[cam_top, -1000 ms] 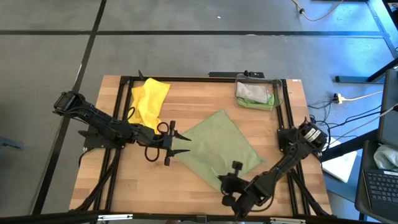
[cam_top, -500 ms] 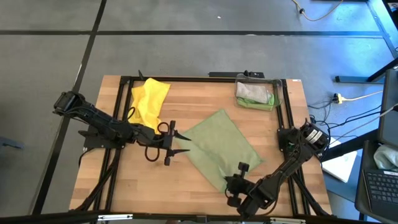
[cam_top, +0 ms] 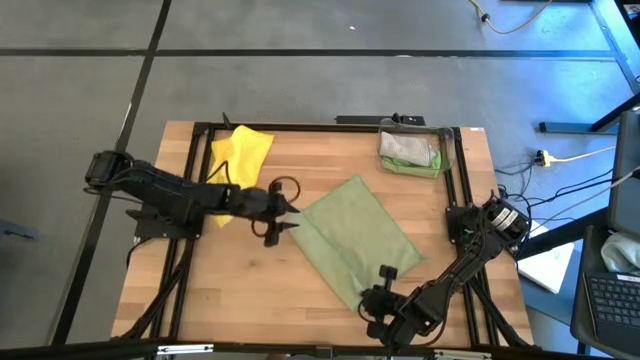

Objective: Fold microfiber towels
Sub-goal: Fold the light green cloth

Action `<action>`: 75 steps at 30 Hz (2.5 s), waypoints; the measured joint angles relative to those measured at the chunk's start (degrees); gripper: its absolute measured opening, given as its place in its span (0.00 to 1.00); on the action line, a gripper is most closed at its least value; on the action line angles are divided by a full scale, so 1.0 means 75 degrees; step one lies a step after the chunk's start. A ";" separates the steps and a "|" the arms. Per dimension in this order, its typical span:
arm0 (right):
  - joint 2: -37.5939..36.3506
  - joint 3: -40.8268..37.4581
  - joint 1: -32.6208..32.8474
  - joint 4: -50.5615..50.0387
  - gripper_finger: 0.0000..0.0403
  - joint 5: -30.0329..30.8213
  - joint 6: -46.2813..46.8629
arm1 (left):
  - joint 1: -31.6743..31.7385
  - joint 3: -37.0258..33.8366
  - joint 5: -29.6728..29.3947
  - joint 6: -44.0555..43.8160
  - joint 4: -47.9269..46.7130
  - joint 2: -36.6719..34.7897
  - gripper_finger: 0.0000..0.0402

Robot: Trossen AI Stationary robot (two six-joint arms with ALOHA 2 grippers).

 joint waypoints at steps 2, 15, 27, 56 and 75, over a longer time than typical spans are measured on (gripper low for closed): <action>0.0000 0.0000 0.0005 0.0101 0.03 -0.0159 -0.0096 | 0.0454 0.0000 0.0918 -0.0241 -0.0332 0.0000 0.46; 0.0003 -0.0003 0.0078 0.0646 0.03 -0.0358 -0.0777 | 0.2391 0.0000 0.3545 -0.0899 -0.1311 0.0040 0.46; 0.0003 -0.0003 0.0078 0.0834 0.03 -0.0364 -0.1163 | 0.2456 0.0008 0.4593 -0.2002 -0.0206 0.1901 0.46; 0.0006 -0.0003 0.0078 0.0880 0.03 -0.0367 -0.1195 | 0.2346 0.0329 0.4332 -0.1851 -0.0082 0.2565 0.46; 0.0006 -0.0003 0.0078 0.0877 0.03 -0.0367 -0.1198 | 0.2198 0.0335 0.3660 -0.2009 -0.0385 0.2562 0.46</action>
